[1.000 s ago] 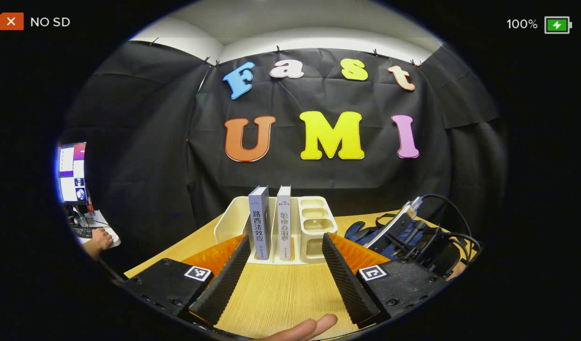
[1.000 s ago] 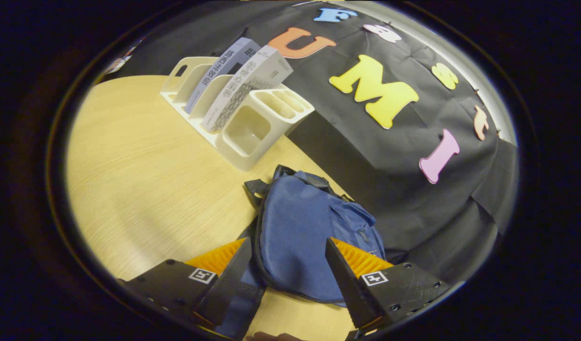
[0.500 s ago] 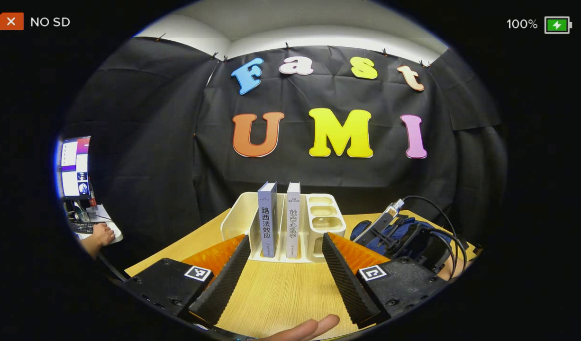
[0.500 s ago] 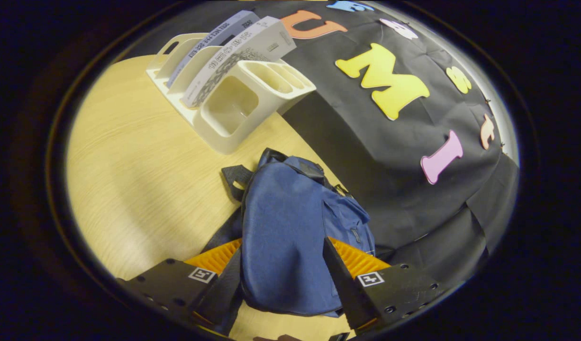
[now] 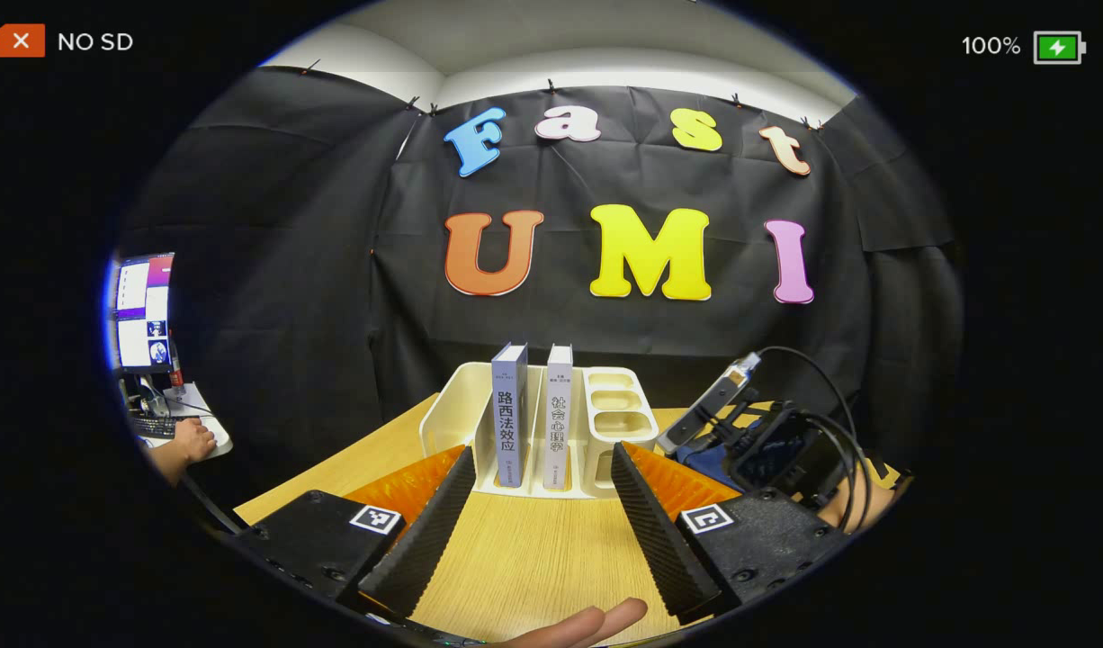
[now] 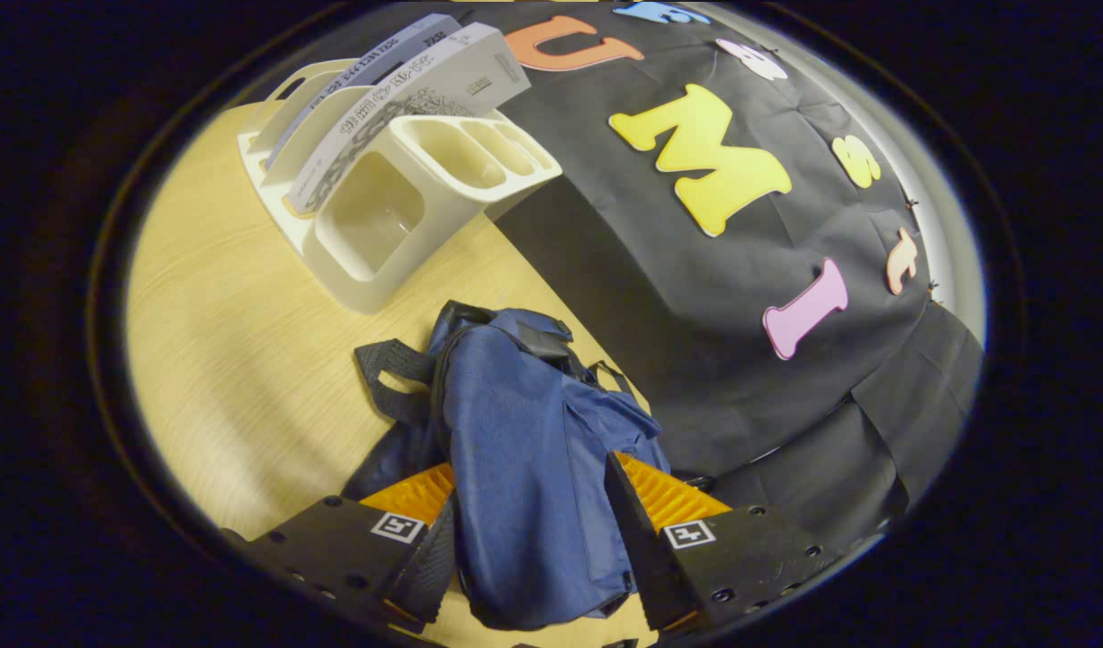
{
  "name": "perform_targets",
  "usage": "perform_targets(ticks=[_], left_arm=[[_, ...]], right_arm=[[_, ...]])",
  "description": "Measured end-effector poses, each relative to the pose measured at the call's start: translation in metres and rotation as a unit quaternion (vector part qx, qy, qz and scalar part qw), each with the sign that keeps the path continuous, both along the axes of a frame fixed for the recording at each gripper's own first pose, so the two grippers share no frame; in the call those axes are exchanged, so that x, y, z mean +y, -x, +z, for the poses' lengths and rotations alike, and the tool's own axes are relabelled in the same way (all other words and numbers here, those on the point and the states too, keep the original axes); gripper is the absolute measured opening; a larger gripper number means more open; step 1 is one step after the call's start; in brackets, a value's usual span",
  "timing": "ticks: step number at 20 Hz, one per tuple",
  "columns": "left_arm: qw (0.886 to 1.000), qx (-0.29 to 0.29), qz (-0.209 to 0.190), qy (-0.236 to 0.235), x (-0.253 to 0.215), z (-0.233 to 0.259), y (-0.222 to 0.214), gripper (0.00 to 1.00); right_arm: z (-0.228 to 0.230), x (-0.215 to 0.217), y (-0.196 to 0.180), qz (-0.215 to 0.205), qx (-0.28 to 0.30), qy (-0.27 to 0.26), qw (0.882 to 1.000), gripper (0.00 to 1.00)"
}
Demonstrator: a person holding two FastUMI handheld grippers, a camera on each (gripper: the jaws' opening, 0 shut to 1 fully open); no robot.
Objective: Open the schoolbag, grab two books from the bookshelf and put them into the schoolbag.
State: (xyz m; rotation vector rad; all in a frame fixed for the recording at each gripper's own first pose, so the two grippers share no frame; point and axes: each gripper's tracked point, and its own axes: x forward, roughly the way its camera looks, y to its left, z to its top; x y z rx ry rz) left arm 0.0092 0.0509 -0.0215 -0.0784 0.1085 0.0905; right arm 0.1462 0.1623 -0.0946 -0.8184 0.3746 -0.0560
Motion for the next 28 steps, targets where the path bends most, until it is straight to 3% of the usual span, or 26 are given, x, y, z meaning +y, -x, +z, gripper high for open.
perform_targets(ticks=[3, 5, 8, 11, 14, 20, 22, 28], left_arm=[[1.000, 0.008, -0.002, -0.005, -0.004, -0.005, -0.003, 0.97], [1.000, 0.010, 0.000, -0.005, -0.002, -0.006, -0.004, 0.97], [1.000, 0.013, 0.007, -0.001, 0.003, -0.007, -0.005, 0.97], [1.000, 0.018, 0.009, 0.006, 0.004, -0.009, -0.006, 0.97], [1.000, 0.020, 0.005, 0.008, 0.001, -0.011, -0.006, 0.97], [0.999, 0.030, -0.016, 0.036, -0.014, -0.017, -0.008, 0.97], [0.999, 0.035, -0.030, 0.021, -0.020, -0.018, -0.008, 0.98], [0.999, 0.028, -0.019, 0.021, -0.009, -0.015, -0.008, 0.97]], right_arm=[[-0.003, -0.001, -0.015, -0.013, 0.003, -0.004, 1.000, 0.72], [0.001, 0.000, -0.018, -0.011, 0.002, -0.016, 1.000, 0.53], [0.009, -0.008, -0.019, -0.009, -0.012, -0.027, 1.000, 0.15], [0.024, -0.013, -0.021, -0.007, -0.017, -0.035, 0.999, 0.11], [0.032, -0.021, -0.020, -0.002, 0.003, -0.068, 0.998, 0.10], [0.071, -0.052, -0.026, 0.002, -0.015, -0.119, 0.993, 0.10], [0.077, -0.062, -0.030, 0.001, -0.011, -0.152, 0.988, 0.11], [0.103, -0.091, -0.037, 0.024, -0.026, -0.254, 0.967, 0.11]])
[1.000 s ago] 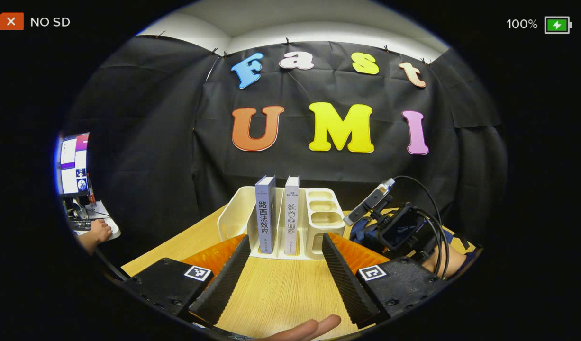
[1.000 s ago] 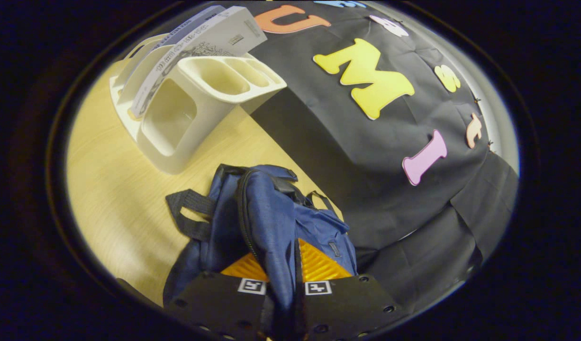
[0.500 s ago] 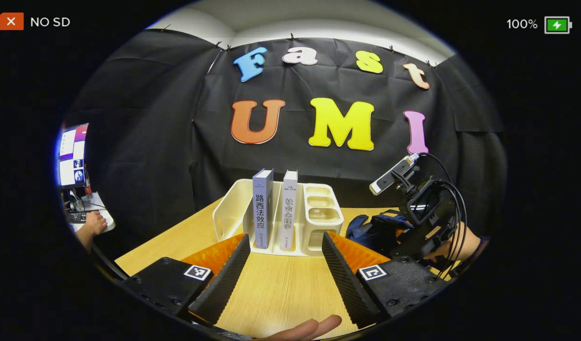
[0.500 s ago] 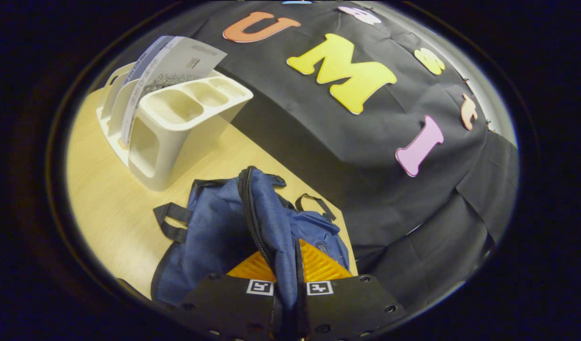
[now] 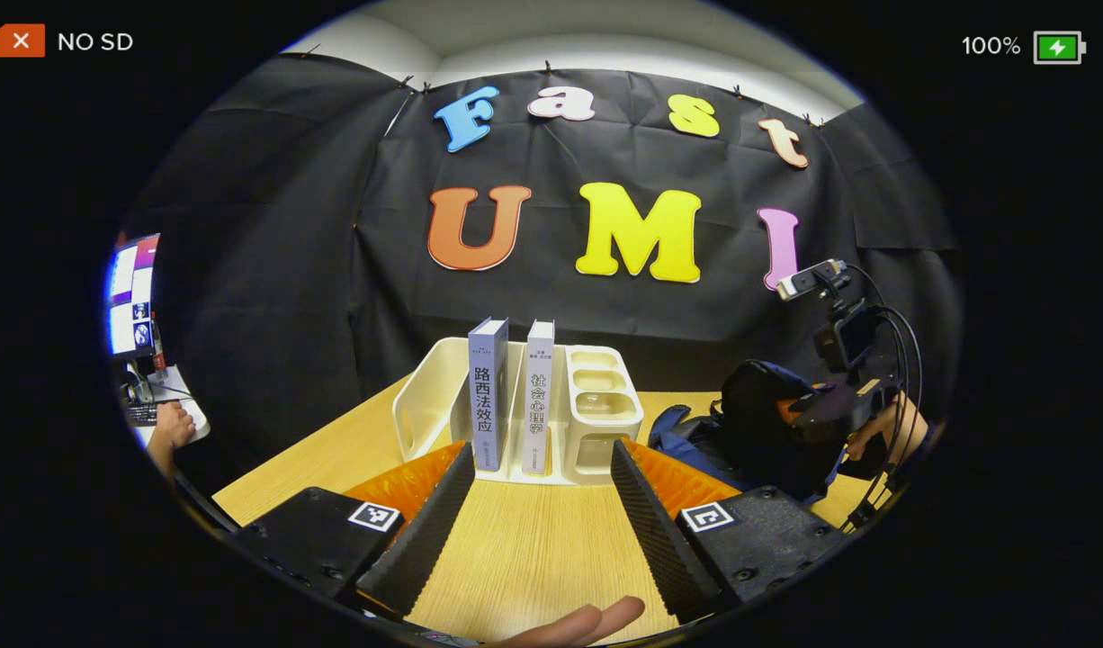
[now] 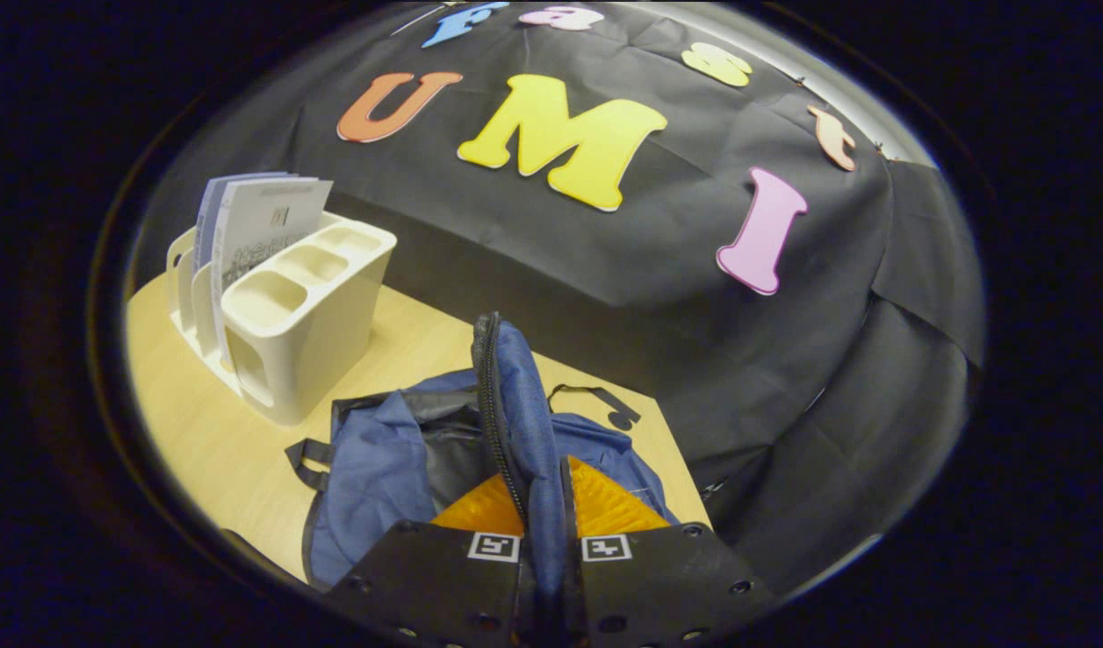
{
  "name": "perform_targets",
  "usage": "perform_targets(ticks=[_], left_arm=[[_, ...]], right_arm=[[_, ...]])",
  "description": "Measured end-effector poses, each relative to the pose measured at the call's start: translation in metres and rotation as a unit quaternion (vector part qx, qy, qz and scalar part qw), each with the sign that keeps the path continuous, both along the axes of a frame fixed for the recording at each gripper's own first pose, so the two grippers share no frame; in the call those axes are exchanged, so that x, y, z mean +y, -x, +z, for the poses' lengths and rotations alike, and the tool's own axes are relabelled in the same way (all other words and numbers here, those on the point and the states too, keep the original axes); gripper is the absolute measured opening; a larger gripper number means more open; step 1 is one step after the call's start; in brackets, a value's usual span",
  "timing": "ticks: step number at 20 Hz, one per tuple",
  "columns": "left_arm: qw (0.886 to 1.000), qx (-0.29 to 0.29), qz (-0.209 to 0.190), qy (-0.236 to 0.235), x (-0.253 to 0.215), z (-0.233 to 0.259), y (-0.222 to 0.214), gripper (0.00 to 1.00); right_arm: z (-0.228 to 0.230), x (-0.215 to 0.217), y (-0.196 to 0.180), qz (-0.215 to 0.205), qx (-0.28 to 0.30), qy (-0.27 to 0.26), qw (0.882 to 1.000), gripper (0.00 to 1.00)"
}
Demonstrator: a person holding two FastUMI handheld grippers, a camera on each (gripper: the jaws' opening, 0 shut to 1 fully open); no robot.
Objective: Open the schoolbag, grab two books from the bookshelf and put them into the schoolbag.
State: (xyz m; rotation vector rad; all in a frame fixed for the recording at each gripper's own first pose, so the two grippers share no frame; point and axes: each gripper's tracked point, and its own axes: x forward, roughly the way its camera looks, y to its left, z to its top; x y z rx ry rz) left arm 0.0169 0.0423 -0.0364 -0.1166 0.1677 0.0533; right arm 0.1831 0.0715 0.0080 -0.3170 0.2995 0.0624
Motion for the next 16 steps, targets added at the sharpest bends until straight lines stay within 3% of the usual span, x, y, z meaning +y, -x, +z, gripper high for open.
perform_targets(ticks=[4, 9, 16], left_arm=[[1.000, -0.001, 0.009, -0.014, 0.006, -0.002, -0.003, 0.98], [1.000, 0.011, -0.019, 0.006, -0.004, -0.007, -0.002, 0.97], [1.000, 0.025, -0.009, 0.000, -0.003, -0.006, -0.023, 0.98]], right_arm=[[0.015, -0.017, 0.001, 0.012, -0.012, -0.063, 0.998, 0.10], [0.034, -0.043, 0.001, 0.030, -0.026, -0.117, 0.992, 0.10], [0.056, -0.089, -0.011, 0.029, -0.046, -0.161, 0.985, 0.11]])
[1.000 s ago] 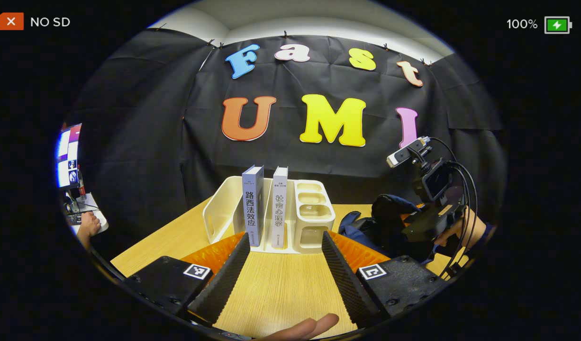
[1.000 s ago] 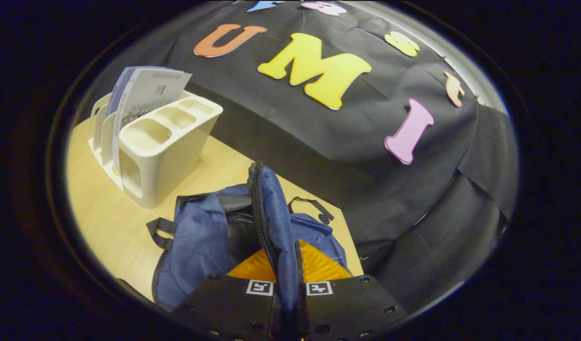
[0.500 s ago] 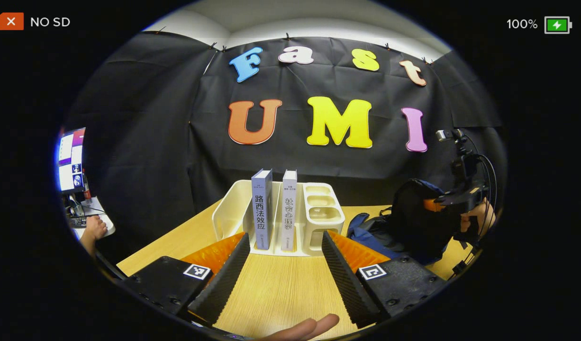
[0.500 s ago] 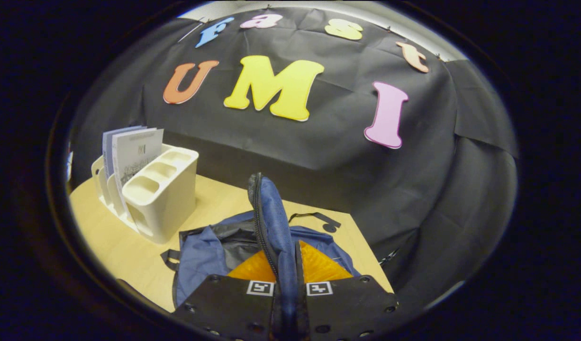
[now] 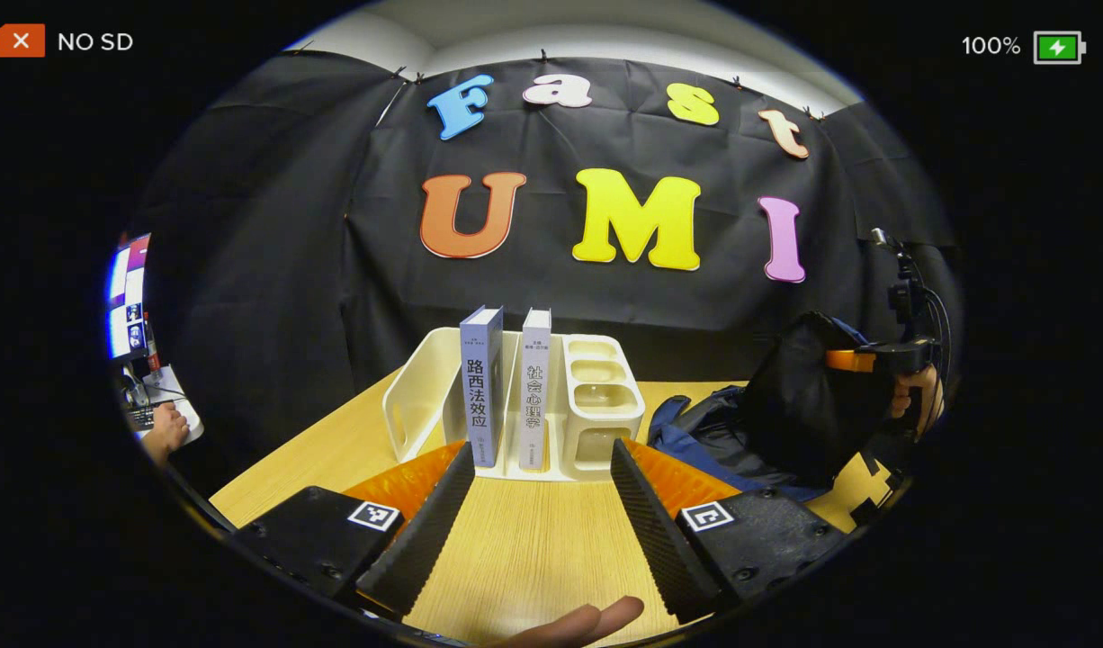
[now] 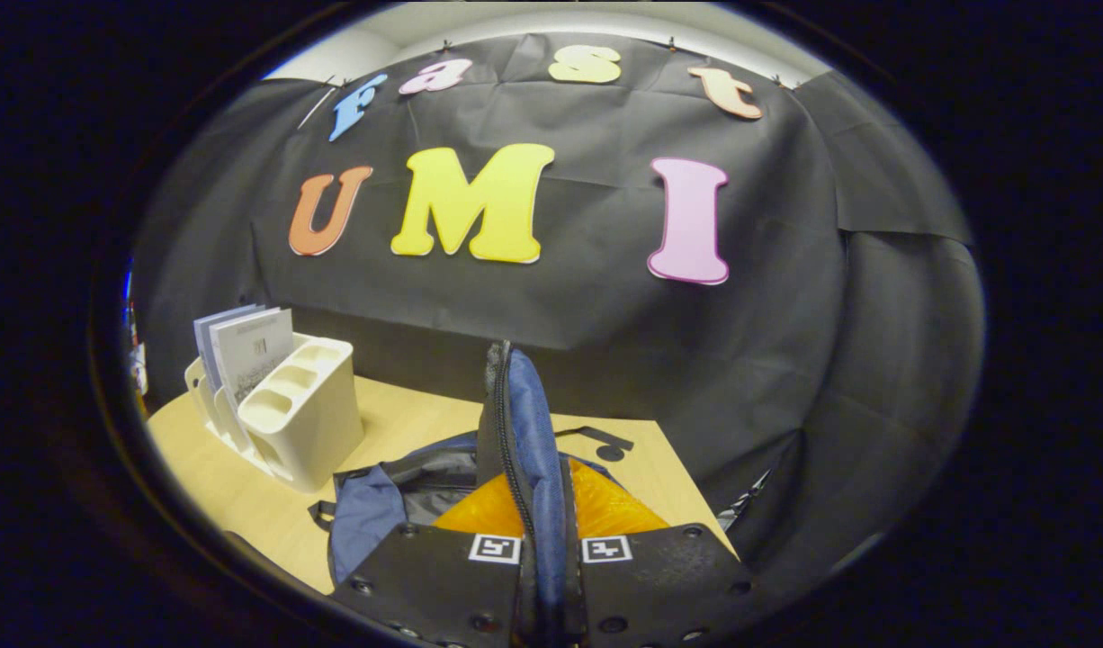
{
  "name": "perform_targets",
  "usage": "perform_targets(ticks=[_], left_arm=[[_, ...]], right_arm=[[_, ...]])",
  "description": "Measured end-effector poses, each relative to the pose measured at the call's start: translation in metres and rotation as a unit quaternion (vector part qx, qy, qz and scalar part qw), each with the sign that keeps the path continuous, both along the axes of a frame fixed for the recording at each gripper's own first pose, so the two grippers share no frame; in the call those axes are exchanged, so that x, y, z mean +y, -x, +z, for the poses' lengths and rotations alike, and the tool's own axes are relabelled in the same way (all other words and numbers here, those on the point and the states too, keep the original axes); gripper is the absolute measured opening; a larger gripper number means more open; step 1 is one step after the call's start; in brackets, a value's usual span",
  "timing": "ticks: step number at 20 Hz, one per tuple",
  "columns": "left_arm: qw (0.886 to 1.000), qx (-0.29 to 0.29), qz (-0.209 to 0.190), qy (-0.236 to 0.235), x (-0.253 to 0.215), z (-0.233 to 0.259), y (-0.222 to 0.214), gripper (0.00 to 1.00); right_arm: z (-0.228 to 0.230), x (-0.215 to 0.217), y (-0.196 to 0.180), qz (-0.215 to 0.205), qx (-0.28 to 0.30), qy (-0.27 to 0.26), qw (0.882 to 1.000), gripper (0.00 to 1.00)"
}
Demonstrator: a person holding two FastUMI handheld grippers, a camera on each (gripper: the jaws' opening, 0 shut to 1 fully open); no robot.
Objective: Open the schoolbag, grab two books from the bookshelf and put them into the schoolbag.
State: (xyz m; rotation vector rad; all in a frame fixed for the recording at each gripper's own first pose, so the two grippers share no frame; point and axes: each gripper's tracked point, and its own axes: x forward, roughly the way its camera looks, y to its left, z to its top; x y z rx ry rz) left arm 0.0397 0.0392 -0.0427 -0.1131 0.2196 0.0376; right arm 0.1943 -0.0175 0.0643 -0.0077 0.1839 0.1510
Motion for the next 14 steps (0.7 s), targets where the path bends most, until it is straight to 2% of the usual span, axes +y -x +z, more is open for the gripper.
perform_targets(ticks=[4, 11, 14], left_arm=[[1.000, -0.002, 0.010, -0.002, 0.002, 0.013, -0.021, 0.97], [0.999, -0.016, 0.028, -0.037, 0.012, 0.059, -0.082, 0.97], [1.000, -0.012, 0.009, -0.008, 0.004, 0.073, -0.115, 0.97]], right_arm=[[-0.001, -0.015, -0.010, 0.017, 0.005, -0.029, 0.999, 0.10], [0.003, -0.037, -0.028, 0.043, 0.033, -0.060, 0.997, 0.10], [0.007, -0.046, -0.031, 0.050, 0.037, -0.063, 0.996, 0.10]])
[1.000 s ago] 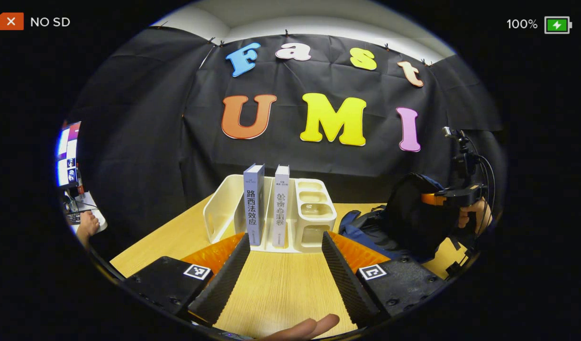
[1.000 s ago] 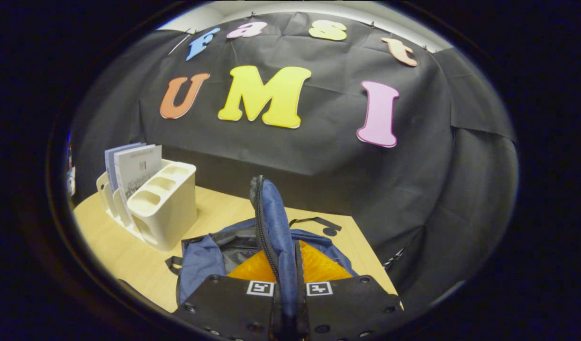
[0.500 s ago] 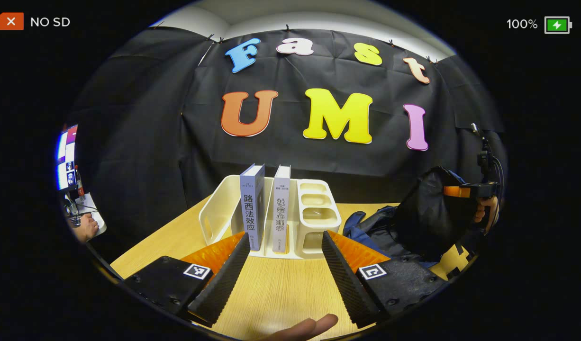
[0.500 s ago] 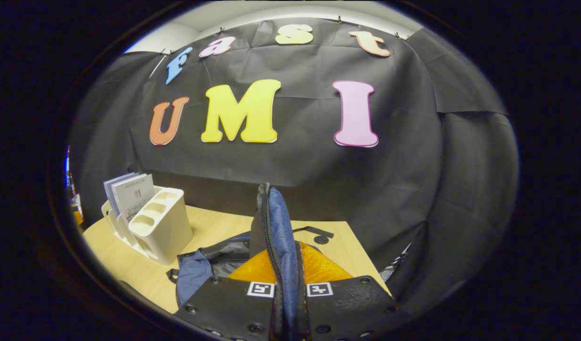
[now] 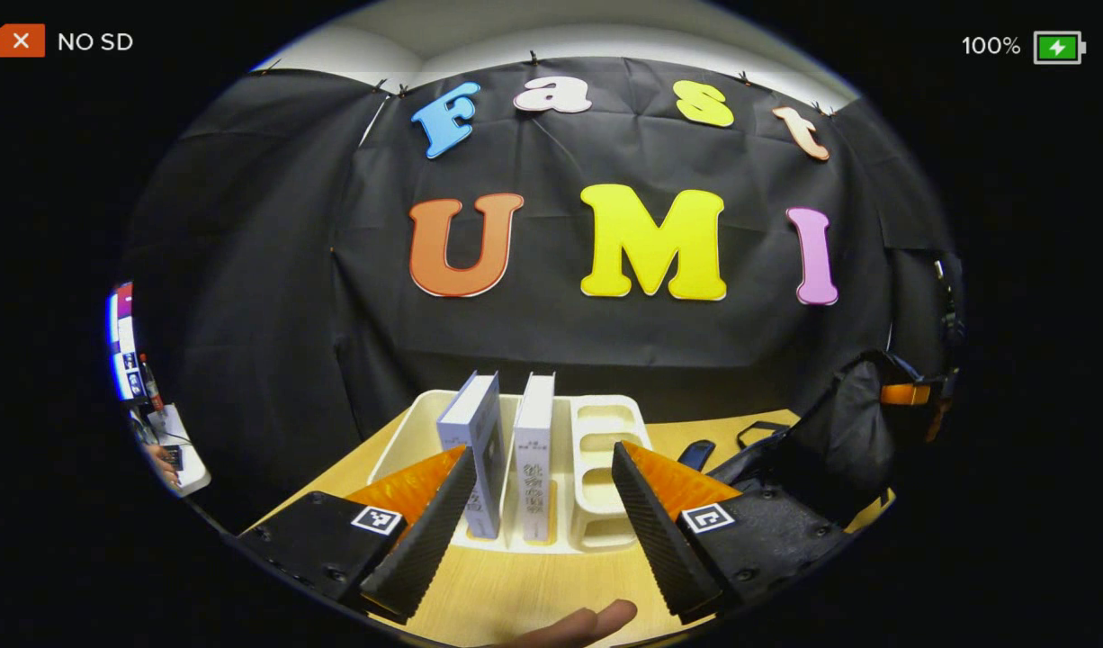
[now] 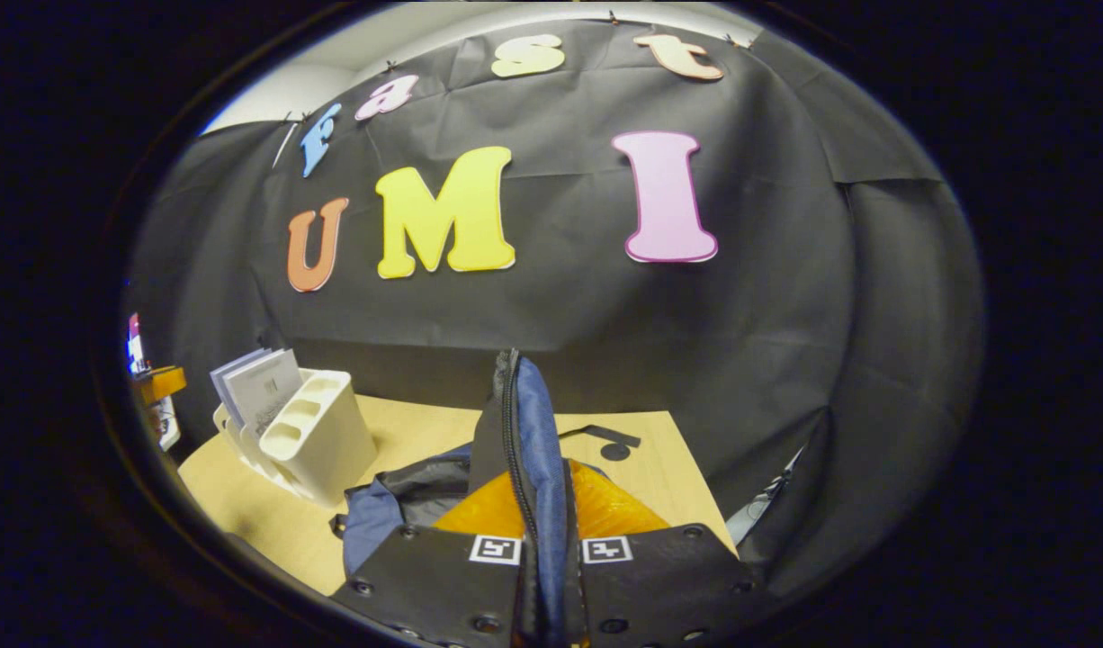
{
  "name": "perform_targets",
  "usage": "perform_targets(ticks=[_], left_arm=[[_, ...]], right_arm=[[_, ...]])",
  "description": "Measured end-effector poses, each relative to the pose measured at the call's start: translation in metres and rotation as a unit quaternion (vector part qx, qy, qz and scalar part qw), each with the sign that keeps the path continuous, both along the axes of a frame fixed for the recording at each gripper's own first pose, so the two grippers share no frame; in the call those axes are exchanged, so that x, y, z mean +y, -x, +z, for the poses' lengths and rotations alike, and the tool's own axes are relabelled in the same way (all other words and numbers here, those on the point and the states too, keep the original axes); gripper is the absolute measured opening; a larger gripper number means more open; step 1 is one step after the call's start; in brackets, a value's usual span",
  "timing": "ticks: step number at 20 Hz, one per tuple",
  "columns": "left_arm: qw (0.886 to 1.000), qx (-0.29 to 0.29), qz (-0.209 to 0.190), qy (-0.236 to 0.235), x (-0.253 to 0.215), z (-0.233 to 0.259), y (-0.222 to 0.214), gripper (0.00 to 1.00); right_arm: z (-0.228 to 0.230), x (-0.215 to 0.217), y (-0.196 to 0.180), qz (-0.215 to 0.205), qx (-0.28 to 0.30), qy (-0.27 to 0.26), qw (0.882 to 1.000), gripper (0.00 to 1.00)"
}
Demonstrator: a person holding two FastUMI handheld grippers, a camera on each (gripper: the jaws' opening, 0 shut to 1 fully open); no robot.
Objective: Open the schoolbag, grab two books from the bookshelf and put them into the schoolbag.
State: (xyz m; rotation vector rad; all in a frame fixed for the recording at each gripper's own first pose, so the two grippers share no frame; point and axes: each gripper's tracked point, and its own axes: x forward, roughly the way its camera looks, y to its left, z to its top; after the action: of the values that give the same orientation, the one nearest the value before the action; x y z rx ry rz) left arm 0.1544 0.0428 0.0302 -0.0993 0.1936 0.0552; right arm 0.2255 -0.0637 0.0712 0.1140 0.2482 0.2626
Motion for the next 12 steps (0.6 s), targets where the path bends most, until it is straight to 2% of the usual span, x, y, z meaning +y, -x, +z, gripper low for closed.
perform_targets(ticks=[5, 9, 12], left_arm=[[0.999, 0.028, 0.006, -0.038, 0.015, 0.008, -0.055, 0.97], [0.996, 0.082, 0.006, -0.025, 0.024, -0.001, -0.093, 0.96], [0.991, 0.133, -0.008, -0.033, 0.025, -0.011, -0.123, 0.95]], right_arm=[[0.000, -0.009, -0.002, 0.011, 0.003, 0.001, 1.000, 0.10], [-0.001, -0.009, 0.000, 0.016, -0.004, 0.012, 1.000, 0.10], [-0.003, -0.007, 0.004, 0.021, -0.013, 0.030, 0.999, 0.10]])
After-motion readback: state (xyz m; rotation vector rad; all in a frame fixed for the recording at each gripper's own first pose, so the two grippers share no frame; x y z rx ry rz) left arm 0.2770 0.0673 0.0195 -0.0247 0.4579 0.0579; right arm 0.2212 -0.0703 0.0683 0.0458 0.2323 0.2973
